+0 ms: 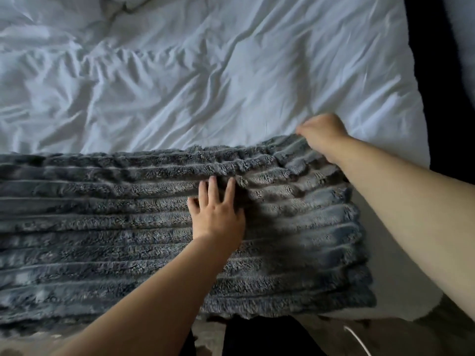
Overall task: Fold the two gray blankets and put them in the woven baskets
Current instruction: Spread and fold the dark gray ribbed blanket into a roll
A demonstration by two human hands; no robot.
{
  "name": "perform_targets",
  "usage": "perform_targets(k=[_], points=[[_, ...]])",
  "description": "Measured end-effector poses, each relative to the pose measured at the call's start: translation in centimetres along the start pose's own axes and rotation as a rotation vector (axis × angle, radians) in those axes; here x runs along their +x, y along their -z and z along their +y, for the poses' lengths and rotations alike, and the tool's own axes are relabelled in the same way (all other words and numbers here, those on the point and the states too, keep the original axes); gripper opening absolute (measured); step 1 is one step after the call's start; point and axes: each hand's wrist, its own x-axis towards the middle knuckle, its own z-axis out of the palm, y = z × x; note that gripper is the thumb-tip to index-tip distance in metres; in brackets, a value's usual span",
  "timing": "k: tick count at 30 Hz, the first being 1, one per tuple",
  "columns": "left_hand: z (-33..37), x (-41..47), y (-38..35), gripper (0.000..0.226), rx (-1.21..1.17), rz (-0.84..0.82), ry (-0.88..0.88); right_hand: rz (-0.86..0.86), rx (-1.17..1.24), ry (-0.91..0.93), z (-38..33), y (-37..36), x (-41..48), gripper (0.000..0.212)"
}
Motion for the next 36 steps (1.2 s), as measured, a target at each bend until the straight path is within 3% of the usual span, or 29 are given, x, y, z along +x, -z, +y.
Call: perform_targets(k=[2,4,9,11,14,17,19,23,25,28,32,34,36], points=[[-0.8,-0.1,-0.4,0.07,0.026,-0.061,0.021,0.201,-0.01,-0.136,1.4,1.7,1.1,0.02],[-1.1,-0.4,-0.4,0.071,0.047,-0.104,0.027,0.286,-0.001,-0.331,4.5,3.4,1.2,0.03],[0.2,-0.6,0.0,0.075,0.022,-0.132,0.057,-0.075,0.314,-0.327,5.7,2.4,-2.1,0.045],[0.9,-0.6,0.2,0.075,0.005,-0.147,0.078,-0.202,0.294,-0.263,5.4,1.7,-3.0,0.042],[0.9,-0.9,0.7,0.076,0.029,-0.168,0.065,0.023,0.105,-0.11,6.0,2.3,-3.5,0.04],[0.8,-1.9,1.2,0.076,0.059,-0.189,0.048,0.143,0.173,-0.198,7.1,2.9,-4.8,0.039],[1.2,-3.2,1.6,0.072,0.051,-0.143,0.0,0.106,0.269,-0.257,7.9,3.0,-6.9,0.04],[2.6,-7.0,1.6,0.049,0.016,0.136,-0.206,0.039,0.381,-0.298,10.7,3.5,-13.0,0.043],[3.5,-8.3,1.2,0.047,-0.015,0.031,-0.232,-0.063,0.386,-0.345,12.2,3.8,-15.8,0.048],[4.0,-9.7,-0.2,0.064,0.101,-0.204,-0.261,-0.252,0.356,-0.346,13.7,4.4,-18.2,0.038],[3.7,-9.5,-0.2,0.051,0.124,-0.189,-0.336,-0.1,0.393,-0.382,15.0,4.9,-19.0,0.032],[3.8,-9.0,0.4,0.046,0.073,-0.241,-0.364,-0.159,0.239,-0.407,15.7,4.3,-19.1,0.035],[3.6,-9.1,0.7,0.04,0.154,-0.395,-0.453,-0.265,0.061,-0.444,16.2,3.0,-19.6,0.022]])
